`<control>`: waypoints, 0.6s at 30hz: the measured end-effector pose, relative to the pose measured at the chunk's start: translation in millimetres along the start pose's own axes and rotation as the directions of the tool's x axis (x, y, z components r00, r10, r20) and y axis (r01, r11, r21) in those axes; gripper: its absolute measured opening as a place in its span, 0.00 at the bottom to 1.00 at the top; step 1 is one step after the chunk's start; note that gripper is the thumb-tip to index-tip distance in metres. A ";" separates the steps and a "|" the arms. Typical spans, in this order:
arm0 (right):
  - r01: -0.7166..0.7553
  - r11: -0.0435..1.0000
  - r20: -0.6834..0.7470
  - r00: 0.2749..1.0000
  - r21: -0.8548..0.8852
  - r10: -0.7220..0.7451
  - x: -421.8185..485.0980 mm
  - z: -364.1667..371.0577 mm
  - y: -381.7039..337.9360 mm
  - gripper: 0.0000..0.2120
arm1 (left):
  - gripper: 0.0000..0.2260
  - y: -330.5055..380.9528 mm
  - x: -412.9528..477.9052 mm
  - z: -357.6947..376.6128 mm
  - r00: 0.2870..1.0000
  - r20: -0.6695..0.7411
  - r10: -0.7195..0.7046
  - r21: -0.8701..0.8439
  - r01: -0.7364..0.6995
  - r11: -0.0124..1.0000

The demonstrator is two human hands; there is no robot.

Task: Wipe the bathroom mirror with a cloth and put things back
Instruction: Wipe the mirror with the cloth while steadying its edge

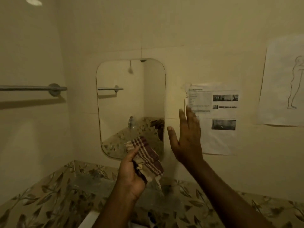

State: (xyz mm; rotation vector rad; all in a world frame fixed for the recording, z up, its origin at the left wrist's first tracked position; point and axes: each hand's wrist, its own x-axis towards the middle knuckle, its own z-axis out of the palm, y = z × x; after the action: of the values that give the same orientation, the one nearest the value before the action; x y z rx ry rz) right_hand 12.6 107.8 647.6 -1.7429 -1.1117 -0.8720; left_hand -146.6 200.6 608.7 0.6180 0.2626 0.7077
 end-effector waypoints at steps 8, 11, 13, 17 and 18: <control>0.268 0.856 0.020 0.957 -0.442 -0.289 115.2 23.1 30.5 0.43 | 0.11 47.8 14.6 3.3 0.992 -0.002 0.124 -0.027 -0.124 0.992; 0.275 0.845 0.034 0.956 -0.458 -0.292 145.2 28.8 29.1 0.43 | 0.10 58.2 17.7 0.3 0.987 -0.011 0.158 -0.020 -0.158 0.987; 0.268 0.843 0.038 0.958 -0.467 -0.284 160.3 31.1 29.4 0.43 | 0.13 61.5 18.8 -2.1 0.983 -0.025 0.184 -0.015 -0.184 0.983; 0.234 0.847 0.042 0.969 -0.477 -0.244 176.2 36.2 37.9 0.44 | 0.08 68.2 17.1 -3.6 0.978 -0.052 0.200 0.005 -0.200 0.980; 0.223 0.854 0.043 0.972 -0.469 -0.230 177.1 36.7 40.6 0.44 | 0.08 69.8 18.1 -4.2 0.977 -0.065 0.204 0.010 -0.204 0.979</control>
State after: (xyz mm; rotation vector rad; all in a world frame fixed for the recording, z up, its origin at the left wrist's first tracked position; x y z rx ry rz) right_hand 117.2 189.2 777.3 -2.0134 -1.1786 -1.3952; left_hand -171.8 256.0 647.7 0.6317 0.2633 0.9266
